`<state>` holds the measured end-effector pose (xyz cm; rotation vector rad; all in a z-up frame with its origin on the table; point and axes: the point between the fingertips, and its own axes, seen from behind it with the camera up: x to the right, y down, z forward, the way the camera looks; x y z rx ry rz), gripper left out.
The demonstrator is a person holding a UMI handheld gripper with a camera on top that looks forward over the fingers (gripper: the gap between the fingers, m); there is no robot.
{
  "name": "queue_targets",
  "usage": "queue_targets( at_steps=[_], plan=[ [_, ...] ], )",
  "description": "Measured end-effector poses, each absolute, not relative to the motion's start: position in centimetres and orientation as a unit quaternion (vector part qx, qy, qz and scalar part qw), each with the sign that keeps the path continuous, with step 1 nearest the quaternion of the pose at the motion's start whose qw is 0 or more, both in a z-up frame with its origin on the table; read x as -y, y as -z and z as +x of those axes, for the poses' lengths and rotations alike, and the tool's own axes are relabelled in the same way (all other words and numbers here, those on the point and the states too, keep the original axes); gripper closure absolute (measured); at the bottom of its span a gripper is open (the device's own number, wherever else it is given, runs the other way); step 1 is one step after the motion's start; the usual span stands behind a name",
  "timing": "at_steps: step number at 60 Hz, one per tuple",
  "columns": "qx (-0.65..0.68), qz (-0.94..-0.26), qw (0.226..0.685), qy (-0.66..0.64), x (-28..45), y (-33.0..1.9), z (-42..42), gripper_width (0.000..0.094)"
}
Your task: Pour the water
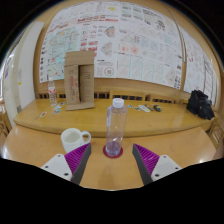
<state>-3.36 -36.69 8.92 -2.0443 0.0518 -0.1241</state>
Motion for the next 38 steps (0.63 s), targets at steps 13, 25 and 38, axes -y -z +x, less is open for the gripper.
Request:
queue_targets(
  at_steps=[13, 25, 38],
  plan=[
    [-0.024, -0.863, 0.501, 0.063, 50.4, -11.5, -7.3, 0.0082],
    [-0.029, -0.864, 0.499, 0.058, 60.2, -13.2, -10.1, 0.0085],
    [-0.033, -0.860, 0.505, 0.071, 64.0, -15.0, -9.9, 0.0085]
  ],
)
